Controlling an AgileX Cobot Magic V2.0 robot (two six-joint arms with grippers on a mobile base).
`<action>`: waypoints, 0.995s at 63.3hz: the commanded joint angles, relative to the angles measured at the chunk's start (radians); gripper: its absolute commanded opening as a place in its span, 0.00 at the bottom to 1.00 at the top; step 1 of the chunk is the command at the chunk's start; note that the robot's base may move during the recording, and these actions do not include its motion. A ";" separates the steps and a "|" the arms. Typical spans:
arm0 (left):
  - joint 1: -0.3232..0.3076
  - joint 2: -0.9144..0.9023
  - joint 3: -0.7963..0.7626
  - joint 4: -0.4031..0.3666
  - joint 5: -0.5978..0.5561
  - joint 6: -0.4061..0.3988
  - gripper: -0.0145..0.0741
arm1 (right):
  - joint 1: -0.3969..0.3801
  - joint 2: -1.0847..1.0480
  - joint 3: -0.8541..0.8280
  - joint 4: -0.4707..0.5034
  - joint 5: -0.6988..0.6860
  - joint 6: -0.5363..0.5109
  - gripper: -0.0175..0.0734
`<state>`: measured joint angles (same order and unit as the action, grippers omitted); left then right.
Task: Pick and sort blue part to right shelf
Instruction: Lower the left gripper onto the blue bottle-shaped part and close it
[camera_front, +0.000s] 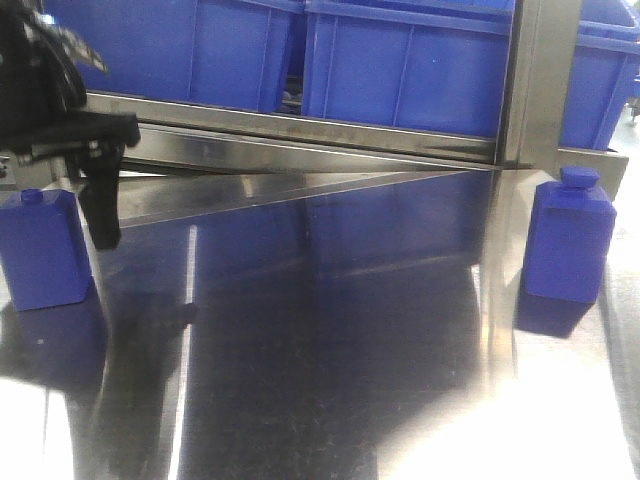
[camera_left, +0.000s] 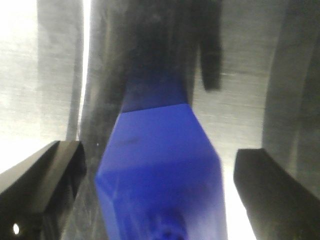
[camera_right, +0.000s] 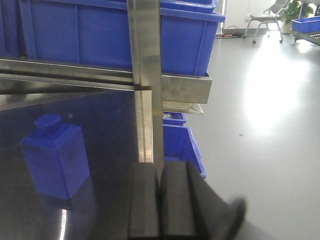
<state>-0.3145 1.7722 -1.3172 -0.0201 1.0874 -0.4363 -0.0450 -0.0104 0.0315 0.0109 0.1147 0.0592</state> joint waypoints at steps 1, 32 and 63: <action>-0.007 -0.024 -0.029 0.005 0.004 -0.012 0.87 | -0.006 -0.021 -0.022 0.001 -0.090 -0.004 0.23; -0.007 -0.020 -0.029 -0.002 0.033 -0.012 0.62 | -0.006 -0.021 -0.022 0.001 -0.090 -0.004 0.23; -0.007 -0.027 -0.113 0.002 0.186 0.069 0.42 | -0.006 -0.021 -0.022 0.001 -0.090 -0.004 0.23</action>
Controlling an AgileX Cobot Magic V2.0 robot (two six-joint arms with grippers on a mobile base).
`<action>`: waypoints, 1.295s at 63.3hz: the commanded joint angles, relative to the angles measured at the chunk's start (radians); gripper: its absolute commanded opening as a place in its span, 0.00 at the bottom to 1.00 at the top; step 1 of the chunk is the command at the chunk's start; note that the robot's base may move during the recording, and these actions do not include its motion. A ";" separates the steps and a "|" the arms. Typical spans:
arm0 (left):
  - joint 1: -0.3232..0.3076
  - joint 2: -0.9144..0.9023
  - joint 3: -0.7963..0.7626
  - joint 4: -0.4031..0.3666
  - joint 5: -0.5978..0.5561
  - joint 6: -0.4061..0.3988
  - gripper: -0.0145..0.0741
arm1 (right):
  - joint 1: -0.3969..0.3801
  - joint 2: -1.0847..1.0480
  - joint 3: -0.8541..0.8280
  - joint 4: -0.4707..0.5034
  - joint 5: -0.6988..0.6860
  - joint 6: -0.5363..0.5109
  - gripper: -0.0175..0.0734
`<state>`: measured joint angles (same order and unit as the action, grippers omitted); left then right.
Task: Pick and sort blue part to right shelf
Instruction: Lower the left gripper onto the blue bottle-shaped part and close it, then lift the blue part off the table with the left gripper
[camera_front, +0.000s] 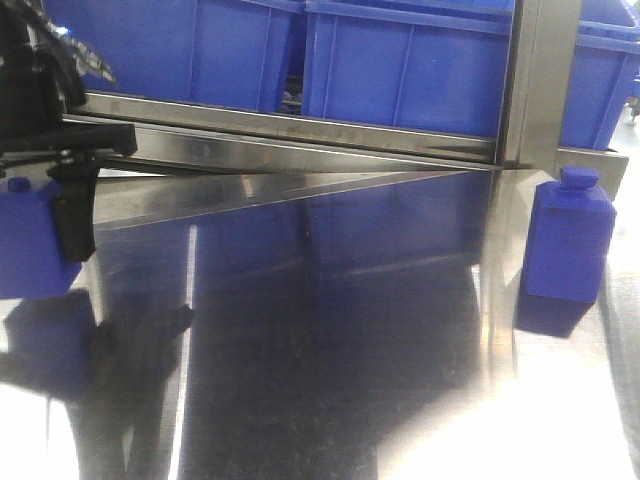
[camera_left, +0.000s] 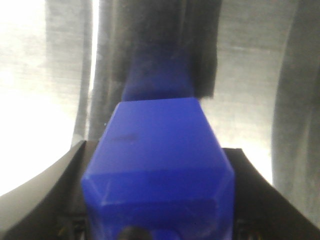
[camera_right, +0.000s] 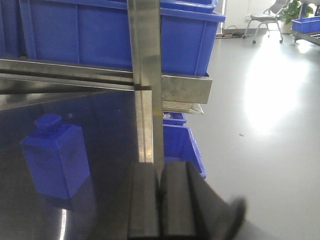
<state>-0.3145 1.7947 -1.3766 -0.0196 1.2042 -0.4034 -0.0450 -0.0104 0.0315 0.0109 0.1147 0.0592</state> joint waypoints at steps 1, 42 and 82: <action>-0.007 -0.054 -0.056 0.001 0.071 0.045 0.41 | -0.006 -0.021 -0.022 0.001 -0.090 -0.004 0.23; -0.007 -0.821 0.163 0.156 -0.215 0.198 0.40 | -0.006 -0.021 -0.022 0.001 -0.090 -0.004 0.23; -0.007 -1.172 0.432 0.156 -0.407 0.198 0.40 | -0.006 -0.015 -0.217 0.116 0.044 -0.002 0.42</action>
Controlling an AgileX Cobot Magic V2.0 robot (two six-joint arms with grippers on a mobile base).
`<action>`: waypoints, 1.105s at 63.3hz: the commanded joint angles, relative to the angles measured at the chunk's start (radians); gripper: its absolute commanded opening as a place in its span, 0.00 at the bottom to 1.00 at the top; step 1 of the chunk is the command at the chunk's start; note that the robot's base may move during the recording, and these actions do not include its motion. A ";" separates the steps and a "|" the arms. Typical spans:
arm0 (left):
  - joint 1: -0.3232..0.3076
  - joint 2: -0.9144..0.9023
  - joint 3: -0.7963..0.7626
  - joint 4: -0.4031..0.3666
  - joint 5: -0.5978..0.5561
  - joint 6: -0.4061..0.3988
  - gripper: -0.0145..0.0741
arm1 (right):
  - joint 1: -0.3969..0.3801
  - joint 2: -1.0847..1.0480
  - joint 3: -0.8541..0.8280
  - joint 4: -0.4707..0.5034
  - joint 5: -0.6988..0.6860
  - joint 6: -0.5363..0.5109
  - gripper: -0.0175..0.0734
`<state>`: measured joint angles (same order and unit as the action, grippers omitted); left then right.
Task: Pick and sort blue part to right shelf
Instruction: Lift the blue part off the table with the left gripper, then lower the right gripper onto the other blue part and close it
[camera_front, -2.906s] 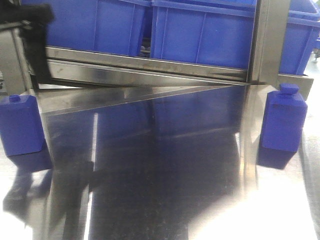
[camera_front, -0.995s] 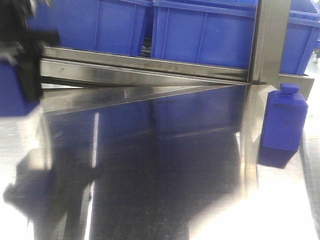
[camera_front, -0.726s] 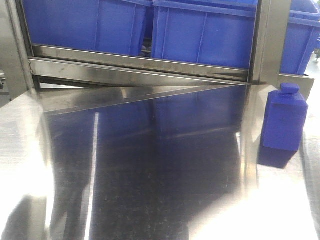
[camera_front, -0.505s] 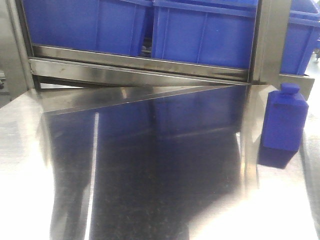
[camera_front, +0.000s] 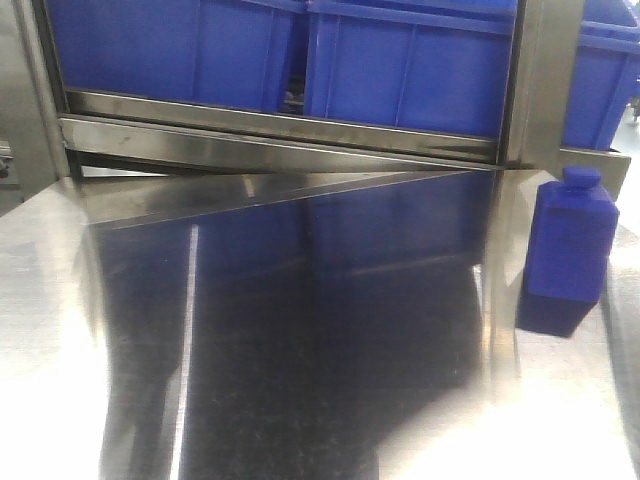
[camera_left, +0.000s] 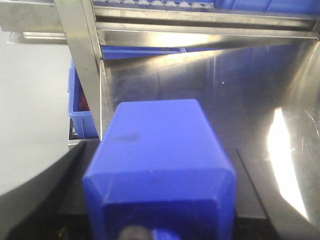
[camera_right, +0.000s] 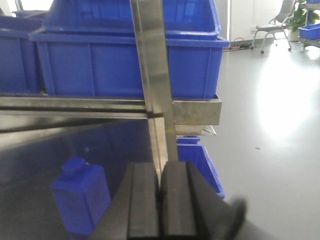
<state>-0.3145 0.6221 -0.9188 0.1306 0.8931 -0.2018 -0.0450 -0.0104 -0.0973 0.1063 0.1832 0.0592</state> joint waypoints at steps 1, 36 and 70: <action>-0.007 0.001 -0.026 0.006 -0.095 -0.004 0.40 | -0.006 -0.012 -0.098 0.022 -0.016 -0.002 0.45; -0.007 0.001 -0.026 0.006 -0.095 -0.004 0.40 | 0.049 0.311 -0.476 0.073 0.367 -0.077 0.83; -0.007 0.001 -0.026 0.000 -0.088 -0.002 0.56 | 0.102 0.950 -1.011 0.103 0.788 0.024 0.83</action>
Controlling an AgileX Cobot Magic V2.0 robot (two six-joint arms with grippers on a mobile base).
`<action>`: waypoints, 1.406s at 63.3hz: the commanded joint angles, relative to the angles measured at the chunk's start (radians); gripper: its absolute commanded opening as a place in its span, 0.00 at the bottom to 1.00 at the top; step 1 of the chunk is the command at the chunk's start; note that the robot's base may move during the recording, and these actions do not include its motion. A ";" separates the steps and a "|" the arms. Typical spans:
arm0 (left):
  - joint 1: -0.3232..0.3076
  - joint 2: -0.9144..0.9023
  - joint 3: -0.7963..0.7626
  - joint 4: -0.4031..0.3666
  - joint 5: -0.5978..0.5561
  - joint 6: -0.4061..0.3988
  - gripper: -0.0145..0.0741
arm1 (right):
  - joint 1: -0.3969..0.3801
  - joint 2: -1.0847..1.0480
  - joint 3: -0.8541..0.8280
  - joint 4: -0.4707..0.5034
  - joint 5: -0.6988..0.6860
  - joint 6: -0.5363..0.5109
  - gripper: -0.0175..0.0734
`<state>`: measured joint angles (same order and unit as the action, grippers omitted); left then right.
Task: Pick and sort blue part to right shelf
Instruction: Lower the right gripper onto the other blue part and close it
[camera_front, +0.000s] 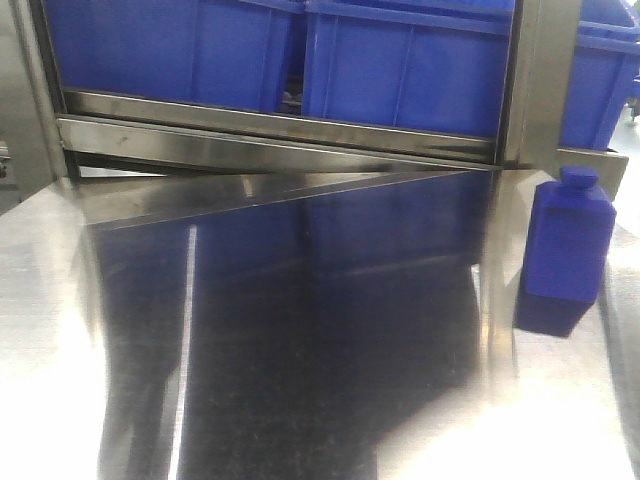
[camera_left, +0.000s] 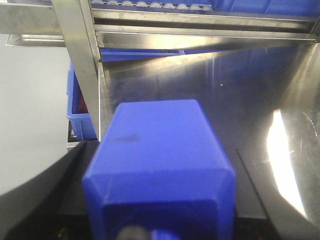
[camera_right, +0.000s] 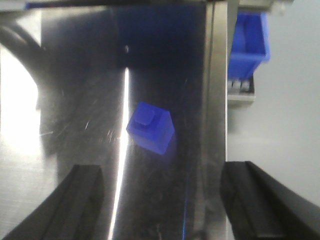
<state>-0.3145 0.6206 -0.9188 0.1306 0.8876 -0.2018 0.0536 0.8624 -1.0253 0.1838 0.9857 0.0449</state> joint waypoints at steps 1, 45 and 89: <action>-0.007 0.002 -0.026 0.000 -0.082 -0.002 0.56 | 0.003 0.091 -0.091 0.027 -0.012 0.046 0.83; -0.007 0.002 -0.026 -0.002 -0.082 -0.002 0.56 | 0.267 0.682 -0.383 -0.248 0.082 0.482 0.83; -0.007 0.002 -0.026 -0.002 -0.039 -0.002 0.56 | 0.267 0.819 -0.199 -0.252 -0.028 0.557 0.82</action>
<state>-0.3145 0.6206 -0.9188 0.1270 0.9209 -0.2018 0.3191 1.7161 -1.2310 -0.0538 1.0073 0.5983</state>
